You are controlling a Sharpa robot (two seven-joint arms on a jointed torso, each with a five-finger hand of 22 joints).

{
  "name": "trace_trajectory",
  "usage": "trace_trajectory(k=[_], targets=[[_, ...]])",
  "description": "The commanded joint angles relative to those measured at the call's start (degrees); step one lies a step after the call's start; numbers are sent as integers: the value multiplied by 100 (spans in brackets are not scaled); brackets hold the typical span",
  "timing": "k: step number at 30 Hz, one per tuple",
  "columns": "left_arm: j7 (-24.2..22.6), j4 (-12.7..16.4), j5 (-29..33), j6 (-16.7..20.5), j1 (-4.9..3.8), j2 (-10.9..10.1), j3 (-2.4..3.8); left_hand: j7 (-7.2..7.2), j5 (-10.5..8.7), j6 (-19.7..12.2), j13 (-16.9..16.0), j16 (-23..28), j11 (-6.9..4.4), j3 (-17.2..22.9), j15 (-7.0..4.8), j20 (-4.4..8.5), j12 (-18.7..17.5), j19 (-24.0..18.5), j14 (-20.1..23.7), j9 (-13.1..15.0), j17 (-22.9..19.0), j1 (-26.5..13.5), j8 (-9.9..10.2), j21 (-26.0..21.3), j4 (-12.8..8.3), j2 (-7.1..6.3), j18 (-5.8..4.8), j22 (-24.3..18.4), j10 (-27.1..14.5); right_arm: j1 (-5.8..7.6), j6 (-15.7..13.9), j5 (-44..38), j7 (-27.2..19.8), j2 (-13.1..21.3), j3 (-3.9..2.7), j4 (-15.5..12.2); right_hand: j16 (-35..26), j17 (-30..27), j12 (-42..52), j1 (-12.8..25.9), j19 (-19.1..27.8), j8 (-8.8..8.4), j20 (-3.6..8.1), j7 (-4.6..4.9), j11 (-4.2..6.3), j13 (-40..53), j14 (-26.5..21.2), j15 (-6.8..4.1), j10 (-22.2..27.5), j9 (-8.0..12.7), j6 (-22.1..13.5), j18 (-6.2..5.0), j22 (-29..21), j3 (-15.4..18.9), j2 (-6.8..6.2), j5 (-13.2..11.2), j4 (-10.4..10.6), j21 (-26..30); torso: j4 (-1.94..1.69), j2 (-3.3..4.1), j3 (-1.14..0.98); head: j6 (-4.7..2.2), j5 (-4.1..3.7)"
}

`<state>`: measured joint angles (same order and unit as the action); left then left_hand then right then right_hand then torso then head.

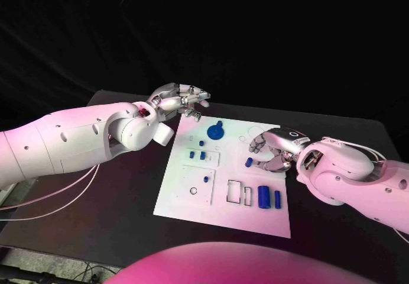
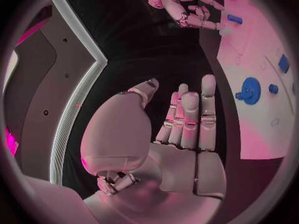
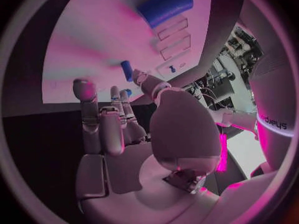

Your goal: Assemble the parts on the task board

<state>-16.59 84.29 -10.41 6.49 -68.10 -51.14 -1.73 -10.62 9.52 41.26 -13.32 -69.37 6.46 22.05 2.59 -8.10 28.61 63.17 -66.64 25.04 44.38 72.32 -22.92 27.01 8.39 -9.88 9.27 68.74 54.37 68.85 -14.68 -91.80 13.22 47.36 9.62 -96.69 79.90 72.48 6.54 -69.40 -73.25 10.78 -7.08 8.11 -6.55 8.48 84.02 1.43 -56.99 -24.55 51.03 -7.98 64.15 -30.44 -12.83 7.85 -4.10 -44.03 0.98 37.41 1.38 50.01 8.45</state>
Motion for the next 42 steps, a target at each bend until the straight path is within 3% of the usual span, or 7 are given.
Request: trace_trajectory(k=[1,13,18,31,36,39,42], targets=[[-38,15,-14,-126,-5,16,4,5,-23,-40,-9,-11,8,-21,-6,-36,24,15,28,5,-5,27,-28,5,4,50,106,-8,-40,-17,304,-101,-147,-82,6,92,-22,-12,33,-77,36,-27,-11,-10,0,-4,194,22,27,8,-31,-76,-4,42,19,-35,-9,25,-7,6,2,-1,-11],[-39,21,-15,-128,-5,-4,4,5,-24,-43,-10,-8,8,-23,-6,-37,27,14,33,5,-12,29,-31,5,6,51,106,-8,-41,-100,451,-69,-223,-301,21,337,59,56,199,-167,-105,67,23,37,43,1,238,-12,-130,49,174,-46,116,-92,130,1,30,-173,-8,9,9,-1,-8],[-44,25,-15,-129,-5,-11,4,5,-24,-43,-10,-8,8,-23,-6,-37,27,14,33,5,-12,29,-31,5,6,51,106,-8,-41,-119,544,-28,-259,-347,27,370,102,89,298,-141,-196,209,64,62,79,10,256,-43,-331,27,465,-18,207,-308,157,35,64,-311,-5,1,11,-1,-6],[-32,27,-55,-119,-5,-17,4,5,-24,-49,-13,-15,8,-27,-6,-37,34,11,28,6,5,36,-40,5,9,53,107,-8,-45,-137,408,23,-316,-405,31,350,120,85,334,-122,-228,274,77,62,95,7,259,-55,-477,10,595,-8,249,-489,179,22,90,-355,-6,4,7,-1,11],[-30,28,-58,-126,-5,-19,4,5,-24,-49,-13,-15,8,-27,-6,-37,34,11,28,6,5,36,-40,5,9,53,107,-8,-45,-139,196,36,-267,-396,31,358,167,136,391,-185,-276,354,115,5,160,30,275,-111,-706,-39,703,2,312,-698,314,-67,106,-435,-6,-1,11,-1,15],[-26,28,-58,-138,-5,-19,4,5,-24,-49,-13,-15,8,-27,-6,-37,34,11,28,6,5,36,-40,5,9,53,107,-8,-45,-140,100,69,-258,-388,31,351,199,167,426,-232,-306,468,157,-49,222,62,285,-163,-882,-128,814,9,359,-859,483,-192,136,-489,-7,0,8,-1,19],[-22,26,-59,-152,-5,-15,4,6,-25,-51,-16,-17,7,-30,-6,-38,42,10,27,8,9,43,-49,6,11,56,107,-8,-44,-141,-6,82,-266,-374,31,327,210,174,454,-258,-319,554,185,-78,261,90,288,-195,-1009,-209,858,13,387,-950,570,-231,140,-515,-6,-3,5,-1,24]])
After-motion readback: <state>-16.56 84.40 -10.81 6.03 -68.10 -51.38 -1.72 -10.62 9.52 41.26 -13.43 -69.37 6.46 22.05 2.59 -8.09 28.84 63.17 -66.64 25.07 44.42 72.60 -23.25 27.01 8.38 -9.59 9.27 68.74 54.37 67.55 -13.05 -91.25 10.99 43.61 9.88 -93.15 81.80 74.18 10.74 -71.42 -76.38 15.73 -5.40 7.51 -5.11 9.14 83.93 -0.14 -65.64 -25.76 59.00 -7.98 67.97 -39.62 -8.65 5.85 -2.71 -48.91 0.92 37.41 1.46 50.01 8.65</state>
